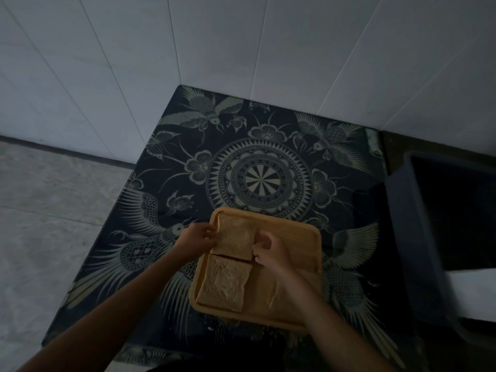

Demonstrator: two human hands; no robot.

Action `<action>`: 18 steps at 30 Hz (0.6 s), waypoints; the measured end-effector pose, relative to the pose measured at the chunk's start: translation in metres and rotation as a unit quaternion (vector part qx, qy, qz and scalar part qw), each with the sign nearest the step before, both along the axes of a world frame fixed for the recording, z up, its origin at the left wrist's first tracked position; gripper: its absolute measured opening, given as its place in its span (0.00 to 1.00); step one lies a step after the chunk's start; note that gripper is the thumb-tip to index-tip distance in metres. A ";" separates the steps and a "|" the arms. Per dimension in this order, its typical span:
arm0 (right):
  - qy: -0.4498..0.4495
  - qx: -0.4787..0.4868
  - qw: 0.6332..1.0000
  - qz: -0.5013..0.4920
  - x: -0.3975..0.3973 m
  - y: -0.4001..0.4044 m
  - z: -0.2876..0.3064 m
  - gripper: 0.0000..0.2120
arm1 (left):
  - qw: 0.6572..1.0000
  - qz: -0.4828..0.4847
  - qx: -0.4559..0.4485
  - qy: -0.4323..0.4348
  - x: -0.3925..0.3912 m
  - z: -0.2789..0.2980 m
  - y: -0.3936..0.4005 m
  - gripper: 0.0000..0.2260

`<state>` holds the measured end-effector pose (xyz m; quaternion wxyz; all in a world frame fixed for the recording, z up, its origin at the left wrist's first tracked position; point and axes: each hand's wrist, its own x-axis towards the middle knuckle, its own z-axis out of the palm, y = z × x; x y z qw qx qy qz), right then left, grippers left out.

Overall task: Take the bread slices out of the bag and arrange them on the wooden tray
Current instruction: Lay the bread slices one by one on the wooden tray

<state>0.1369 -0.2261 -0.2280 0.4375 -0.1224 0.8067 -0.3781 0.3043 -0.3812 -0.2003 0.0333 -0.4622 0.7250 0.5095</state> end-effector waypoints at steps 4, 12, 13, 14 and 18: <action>0.006 -0.019 1.000 -0.002 -0.002 0.013 0.014 0.24 | 0.999 -0.021 -0.041 -0.003 -0.004 0.008 0.008 0.20; 0.050 -0.042 0.998 -0.007 -0.030 0.053 0.044 0.24 | 0.994 -0.056 -0.081 0.050 -0.031 0.026 0.035 0.18; 0.052 -0.040 0.998 -0.011 -0.034 0.060 0.046 0.24 | 0.994 -0.055 -0.075 0.055 -0.036 0.027 0.040 0.18; 0.057 -0.035 0.998 -0.013 -0.038 0.067 0.049 0.23 | 0.994 -0.057 -0.068 0.060 -0.042 0.029 0.046 0.17; 0.078 -0.017 0.997 -0.017 -0.055 0.096 0.052 0.23 | 0.993 -0.093 -0.032 0.064 -0.061 0.029 0.069 0.15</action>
